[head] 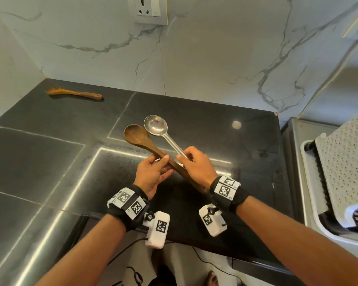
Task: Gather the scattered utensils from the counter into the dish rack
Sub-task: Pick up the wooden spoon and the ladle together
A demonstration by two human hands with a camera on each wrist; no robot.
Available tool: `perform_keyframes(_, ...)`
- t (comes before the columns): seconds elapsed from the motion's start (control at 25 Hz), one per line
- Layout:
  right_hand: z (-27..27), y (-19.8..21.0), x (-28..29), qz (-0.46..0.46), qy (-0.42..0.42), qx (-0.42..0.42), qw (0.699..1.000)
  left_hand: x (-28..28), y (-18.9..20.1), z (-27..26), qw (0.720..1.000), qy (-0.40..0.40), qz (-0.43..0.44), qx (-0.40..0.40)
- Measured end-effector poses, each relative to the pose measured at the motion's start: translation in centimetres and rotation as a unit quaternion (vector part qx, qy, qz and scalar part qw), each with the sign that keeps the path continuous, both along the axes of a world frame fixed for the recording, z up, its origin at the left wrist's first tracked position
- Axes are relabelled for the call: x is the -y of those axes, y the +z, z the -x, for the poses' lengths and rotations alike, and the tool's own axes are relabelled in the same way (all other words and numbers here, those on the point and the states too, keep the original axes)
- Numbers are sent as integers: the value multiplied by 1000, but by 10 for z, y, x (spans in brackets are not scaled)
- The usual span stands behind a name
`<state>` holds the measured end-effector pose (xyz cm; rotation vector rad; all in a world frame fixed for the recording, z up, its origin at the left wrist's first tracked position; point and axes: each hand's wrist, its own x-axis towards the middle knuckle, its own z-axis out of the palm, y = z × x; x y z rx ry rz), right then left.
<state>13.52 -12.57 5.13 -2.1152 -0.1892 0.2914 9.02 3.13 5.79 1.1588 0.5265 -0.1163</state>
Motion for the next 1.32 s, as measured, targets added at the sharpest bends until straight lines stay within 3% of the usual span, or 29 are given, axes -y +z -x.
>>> perform_keyframes(0.44,-18,8,-51,76,167,81,980,-48,-1,-15,998,-39,25,35)
perform_keyframes(0.64,-29,9,-82,28,199,51,978,-83,0,-30,997,-60,11,48)
perform_keyframes(0.88,-55,1,-134,120,175,99,972,-140,-6,-63,983,-111,-148,-7)
perform_keyframes(1.08,-113,-8,-140,243,146,70,957,-214,-8,-113,947,-139,-290,-15)
perform_keyframes(1.2,-152,-16,-130,286,133,51,948,-270,-4,-165,906,-155,-393,-29)
perform_keyframes(1.24,-160,-18,-125,301,132,45,943,-286,-4,-183,883,-166,-437,-39)
perform_keyframes(1.32,-177,-23,-124,316,128,37,939,-318,-2,-227,794,-214,-566,-62)
